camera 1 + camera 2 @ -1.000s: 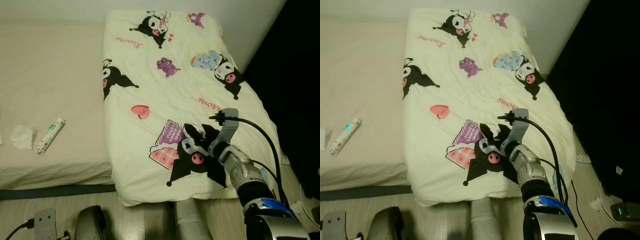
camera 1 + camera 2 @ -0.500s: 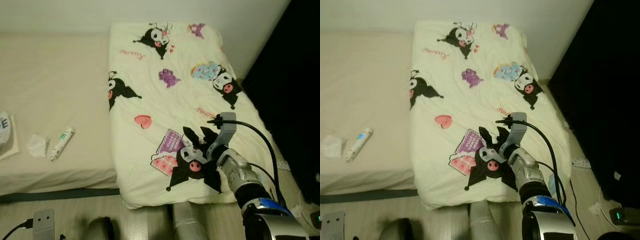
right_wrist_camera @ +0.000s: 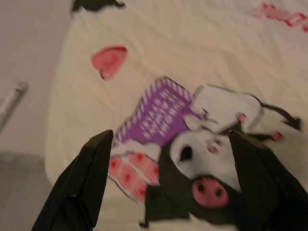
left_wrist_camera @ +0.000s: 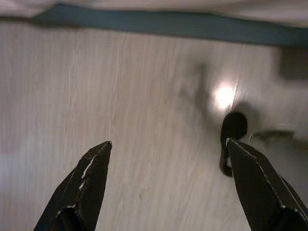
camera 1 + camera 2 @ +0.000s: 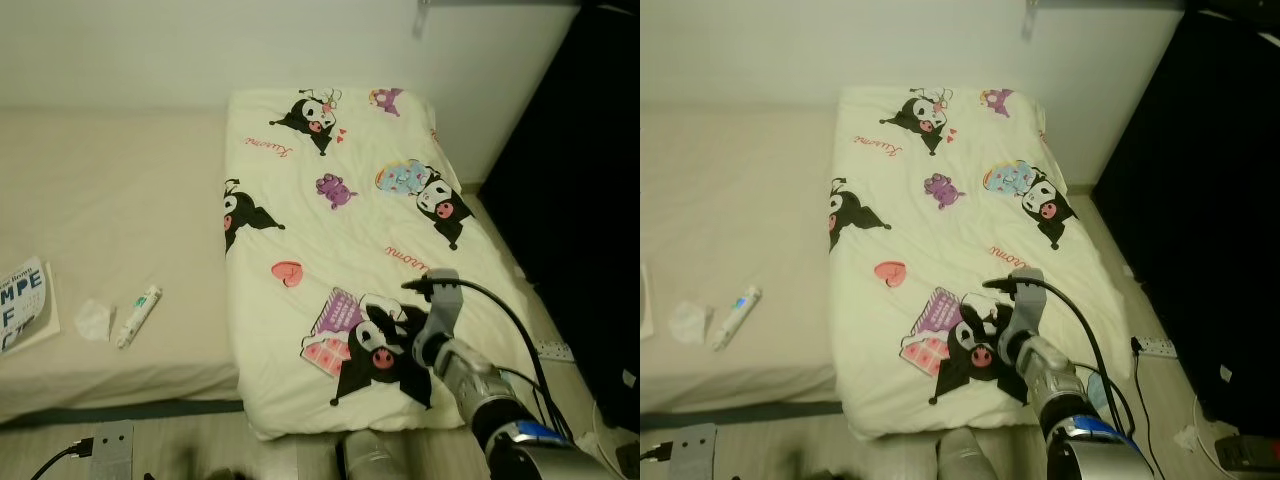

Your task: Clean up the room

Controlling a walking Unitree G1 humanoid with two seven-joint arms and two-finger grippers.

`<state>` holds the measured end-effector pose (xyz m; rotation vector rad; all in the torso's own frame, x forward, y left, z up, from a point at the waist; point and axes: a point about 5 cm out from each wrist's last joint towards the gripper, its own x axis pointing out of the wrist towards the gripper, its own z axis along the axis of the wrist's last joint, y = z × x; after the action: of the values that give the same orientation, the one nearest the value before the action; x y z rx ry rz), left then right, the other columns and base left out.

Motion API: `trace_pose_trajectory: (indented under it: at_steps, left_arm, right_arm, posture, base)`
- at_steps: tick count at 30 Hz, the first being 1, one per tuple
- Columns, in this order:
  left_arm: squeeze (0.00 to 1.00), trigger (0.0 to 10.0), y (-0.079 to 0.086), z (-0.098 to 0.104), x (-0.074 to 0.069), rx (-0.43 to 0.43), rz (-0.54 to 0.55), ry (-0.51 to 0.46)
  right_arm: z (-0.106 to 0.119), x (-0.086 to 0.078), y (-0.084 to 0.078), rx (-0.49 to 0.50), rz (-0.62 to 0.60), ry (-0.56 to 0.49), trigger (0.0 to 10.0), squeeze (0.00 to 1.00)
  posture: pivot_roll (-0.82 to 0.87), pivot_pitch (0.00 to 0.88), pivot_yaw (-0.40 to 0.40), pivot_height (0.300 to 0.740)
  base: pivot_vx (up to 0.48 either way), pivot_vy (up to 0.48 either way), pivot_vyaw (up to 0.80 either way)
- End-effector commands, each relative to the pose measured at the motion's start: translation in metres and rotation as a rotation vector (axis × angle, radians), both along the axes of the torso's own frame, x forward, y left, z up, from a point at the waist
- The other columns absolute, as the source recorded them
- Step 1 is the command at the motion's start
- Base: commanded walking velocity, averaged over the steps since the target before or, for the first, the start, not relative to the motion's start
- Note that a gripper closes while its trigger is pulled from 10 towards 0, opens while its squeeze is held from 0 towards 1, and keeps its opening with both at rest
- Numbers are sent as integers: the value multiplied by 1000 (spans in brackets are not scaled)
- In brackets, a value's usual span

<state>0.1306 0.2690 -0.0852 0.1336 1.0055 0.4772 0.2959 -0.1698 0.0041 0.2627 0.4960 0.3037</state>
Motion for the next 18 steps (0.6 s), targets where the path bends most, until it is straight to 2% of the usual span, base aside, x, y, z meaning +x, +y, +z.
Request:
trace_pose_trajectory:
  at_steps: [1, 5, 6, 8, 9, 10, 11, 14, 16, 18]
  left_arm:
    - [0, 10000, -5, -4, -7, -14, -14, 29]
    - [0, 10000, -9, -6, -7, -30, -27, 28]
    - [0, 10000, -9, -6, -7, -30, -27, 28]
    - [0, 10000, -11, -6, -7, -43, -25, 24]
    - [0, 10000, -11, -6, -7, -43, -25, 24]
    - [0, 10000, -13, -7, -7, -55, -25, 18]
    - [0, 10000, -13, -7, -7, -55, -25, 18]
    - [0, 10000, -16, -8, -8, -74, -13, 10]
    - [0, 10000, -16, -8, -8, -81, -10, 8]
    - [0, 10000, -19, -9, -8, -96, -12, 0]
  right_arm:
    - [-14, -13, -3, -61, 9, 63, 10000, 0]
    - [-41, -41, -9, -194, 28, 199, 10000, 0]
    - [-41, -41, -9, -194, 28, 199, 10000, 0]
    - [-53, -57, -12, -267, 46, 270, 10000, 0]
    - [-53, -57, -12, -267, 46, 270, 10000, 0]
    - [-63, -71, -15, -322, 53, 332, 10000, 0]
    - [-63, -71, -15, -322, 53, 332, 10000, 0]
    - [-72, -86, -22, -390, 44, 387, 10000, 0]
    - [-74, -88, -23, -398, 40, 397, 10000, 0]
    - [-77, -94, -23, -437, 74, 411, 10000, 0]
  posture:
    - [-131, 2, 14, 740]
    - [-133, 0, 11, 740]
    - [-133, 0, 11, 740]
    - [-131, 0, 10, 740]
    - [-131, 0, 10, 740]
    - [-127, 0, 7, 740]
    - [-127, 0, 7, 740]
    - [-124, 0, 3, 740]
    - [-124, 0, 3, 740]
    - [-123, 0, -2, 740]
  base:
    - [0, 0, 0]
    - [0, 0, 0]
    - [0, 0, 0]
    - [0, 0, 0]
    - [0, 0, 0]
    - [0, 0, 0]
    - [0, 0, 0]
    - [0, 0, 0]
    - [0, 0, 0]
    - [0, 0, 700]
